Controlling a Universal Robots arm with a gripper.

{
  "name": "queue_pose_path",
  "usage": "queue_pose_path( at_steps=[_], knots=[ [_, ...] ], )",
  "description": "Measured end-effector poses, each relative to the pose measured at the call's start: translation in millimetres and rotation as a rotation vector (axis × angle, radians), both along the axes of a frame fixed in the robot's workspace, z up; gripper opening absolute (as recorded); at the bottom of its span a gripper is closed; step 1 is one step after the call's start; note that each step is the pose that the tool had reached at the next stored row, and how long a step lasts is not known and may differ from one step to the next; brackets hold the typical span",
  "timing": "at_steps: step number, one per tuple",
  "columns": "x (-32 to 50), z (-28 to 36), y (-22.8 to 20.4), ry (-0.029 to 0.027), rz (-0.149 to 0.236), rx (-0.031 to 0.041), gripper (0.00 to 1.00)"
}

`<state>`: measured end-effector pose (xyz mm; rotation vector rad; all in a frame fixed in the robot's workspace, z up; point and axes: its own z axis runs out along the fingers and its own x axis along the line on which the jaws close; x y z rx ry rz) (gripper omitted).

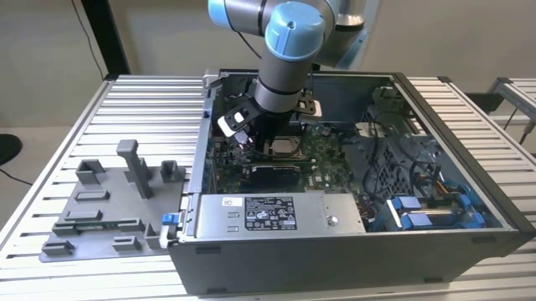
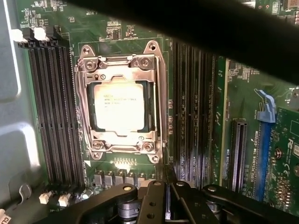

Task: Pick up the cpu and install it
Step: 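Install the second cpu locking lever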

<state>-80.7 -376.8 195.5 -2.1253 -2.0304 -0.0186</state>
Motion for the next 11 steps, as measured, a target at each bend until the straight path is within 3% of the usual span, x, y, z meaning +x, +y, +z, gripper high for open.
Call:
queue_pose_path(
  at_steps=[4,9,11],
  knots=[
    [0.1,0.1,0.0,0.0003,0.0,-0.0047,0.0],
    [1.0,1.8,0.0,0.0005,0.0,-0.0195,0.0],
    [0.9,5.7,-0.6,0.0015,0.0,-0.0267,0.0]
  ],
)
